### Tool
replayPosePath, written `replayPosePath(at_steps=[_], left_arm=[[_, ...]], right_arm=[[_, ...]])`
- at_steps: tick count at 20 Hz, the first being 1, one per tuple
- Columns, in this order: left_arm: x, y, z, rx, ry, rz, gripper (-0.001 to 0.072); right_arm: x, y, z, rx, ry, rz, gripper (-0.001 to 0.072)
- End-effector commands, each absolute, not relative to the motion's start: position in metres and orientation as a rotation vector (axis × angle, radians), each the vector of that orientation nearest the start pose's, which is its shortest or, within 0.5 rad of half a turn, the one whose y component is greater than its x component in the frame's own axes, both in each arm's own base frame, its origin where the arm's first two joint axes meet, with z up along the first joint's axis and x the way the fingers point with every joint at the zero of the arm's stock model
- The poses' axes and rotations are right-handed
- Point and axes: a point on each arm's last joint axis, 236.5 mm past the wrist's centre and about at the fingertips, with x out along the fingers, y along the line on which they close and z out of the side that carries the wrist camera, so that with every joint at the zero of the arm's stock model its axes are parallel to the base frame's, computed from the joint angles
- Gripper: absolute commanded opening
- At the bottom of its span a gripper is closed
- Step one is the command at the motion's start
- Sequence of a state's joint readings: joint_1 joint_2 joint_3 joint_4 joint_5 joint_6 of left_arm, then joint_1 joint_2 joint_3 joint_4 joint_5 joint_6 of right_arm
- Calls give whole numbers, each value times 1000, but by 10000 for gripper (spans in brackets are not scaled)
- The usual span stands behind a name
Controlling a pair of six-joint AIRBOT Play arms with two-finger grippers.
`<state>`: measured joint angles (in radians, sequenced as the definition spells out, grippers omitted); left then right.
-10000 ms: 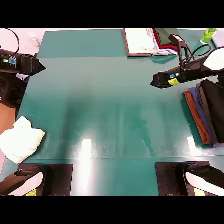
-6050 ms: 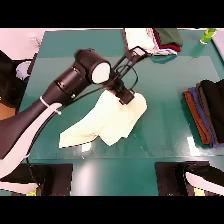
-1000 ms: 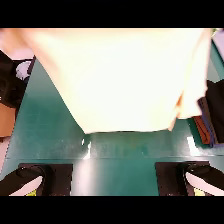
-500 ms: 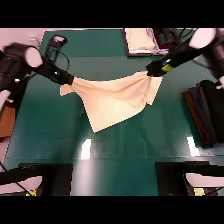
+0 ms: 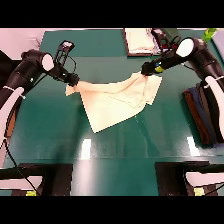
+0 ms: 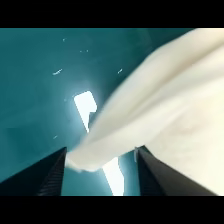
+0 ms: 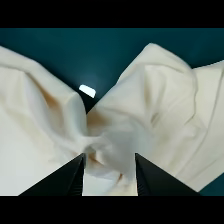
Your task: Fold the shirts.
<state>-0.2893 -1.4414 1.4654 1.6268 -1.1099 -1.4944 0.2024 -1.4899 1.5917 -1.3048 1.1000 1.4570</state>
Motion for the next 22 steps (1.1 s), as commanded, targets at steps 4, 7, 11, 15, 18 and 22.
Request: replayPosePath(at_steps=[4,7,11,15,18,22], left_arm=[[379,-111,76,127,1265,-193,491],[324,-142,34,-21,1408,-288,492],[272,-192,-31,-88,1508,-332,562],[247,-225,-58,-176,1529,-357,561],[238,-232,-66,-228,1571,-350,561],[244,-249,-72,-322,1572,-357,561]], right_arm=[[454,99,159,69,899,314,372],[441,84,171,84,848,282,371],[425,82,147,92,892,274,371],[419,88,126,89,942,286,371],[422,91,129,89,924,290,371],[421,91,129,89,927,290,371]])
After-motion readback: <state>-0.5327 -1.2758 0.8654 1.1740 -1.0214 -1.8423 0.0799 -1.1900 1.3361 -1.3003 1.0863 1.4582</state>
